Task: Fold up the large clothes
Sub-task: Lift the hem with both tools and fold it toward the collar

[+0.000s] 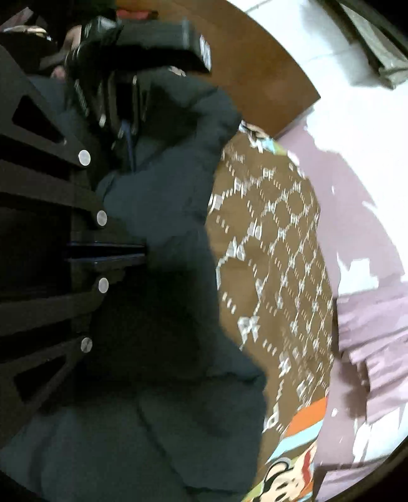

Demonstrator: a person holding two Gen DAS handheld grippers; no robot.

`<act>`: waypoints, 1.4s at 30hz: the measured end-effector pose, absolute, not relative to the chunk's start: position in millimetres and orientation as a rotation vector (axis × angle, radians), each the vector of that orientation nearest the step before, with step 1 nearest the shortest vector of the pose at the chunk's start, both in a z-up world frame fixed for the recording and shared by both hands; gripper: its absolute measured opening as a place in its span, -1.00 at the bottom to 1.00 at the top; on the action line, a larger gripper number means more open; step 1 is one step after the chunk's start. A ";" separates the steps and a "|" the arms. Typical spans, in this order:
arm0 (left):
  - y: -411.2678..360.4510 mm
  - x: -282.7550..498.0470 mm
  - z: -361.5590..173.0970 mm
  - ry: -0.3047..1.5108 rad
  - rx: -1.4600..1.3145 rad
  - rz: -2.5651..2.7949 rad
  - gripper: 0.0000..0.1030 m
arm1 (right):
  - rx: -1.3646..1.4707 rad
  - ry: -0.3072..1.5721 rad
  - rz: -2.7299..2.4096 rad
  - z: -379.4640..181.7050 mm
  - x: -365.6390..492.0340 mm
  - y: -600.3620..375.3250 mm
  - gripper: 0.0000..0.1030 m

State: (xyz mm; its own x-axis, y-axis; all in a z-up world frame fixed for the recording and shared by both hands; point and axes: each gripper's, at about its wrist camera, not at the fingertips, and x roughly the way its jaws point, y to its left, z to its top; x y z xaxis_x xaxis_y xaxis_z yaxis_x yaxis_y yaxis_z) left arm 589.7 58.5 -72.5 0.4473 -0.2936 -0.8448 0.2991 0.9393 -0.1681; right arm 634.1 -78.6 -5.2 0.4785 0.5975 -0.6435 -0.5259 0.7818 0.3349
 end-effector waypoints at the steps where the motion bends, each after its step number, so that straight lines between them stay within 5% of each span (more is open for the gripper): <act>1: 59.0 588.9 -72.8 1.044 0.003 -0.368 -0.98 | 0.076 0.840 0.692 -8.0 635.1 -73.4 -0.89; 10: 60.8 585.8 -77.7 1.060 0.008 -0.362 -0.98 | 0.066 0.998 0.661 -51.3 660.1 -52.3 -1.00; 22: 61.2 579.6 -66.2 1.035 -0.020 -0.346 -0.98 | 0.249 0.873 0.667 -34.7 636.3 -88.6 -0.94; 27: 63.7 568.9 -52.2 1.021 -0.074 -0.310 -0.89 | 0.196 0.785 0.627 -15.6 612.7 -96.5 -0.33; 29: 64.3 562.4 -44.9 1.002 -0.093 -0.306 -0.72 | 0.168 0.760 0.608 -10.2 605.4 -99.3 -0.25; 31: 63.5 553.9 -35.5 0.973 -0.115 -0.308 -0.24 | 0.145 0.740 0.588 -4.2 599.0 -102.3 -0.25; 32: 63.1 549.1 -30.7 0.954 -0.119 -0.302 -0.15 | 0.141 0.729 0.579 -1.4 595.9 -104.3 -0.25; 36: 59.5 535.0 -15.7 0.925 -0.089 -0.243 -0.07 | 0.145 0.699 0.548 11.5 584.5 -114.0 0.04; 42: 72.5 509.3 9.4 0.887 -0.155 -0.169 0.34 | 0.139 0.661 0.531 34.3 558.5 -122.7 0.52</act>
State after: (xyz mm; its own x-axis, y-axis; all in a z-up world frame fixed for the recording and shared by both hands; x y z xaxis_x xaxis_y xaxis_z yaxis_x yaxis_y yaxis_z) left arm 509.3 72.5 9.4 0.6204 -0.2102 -0.7556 0.0818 0.9755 -0.2042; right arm 558.5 -122.7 34.3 0.6620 0.5109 -0.5484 -0.4248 0.8586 0.2871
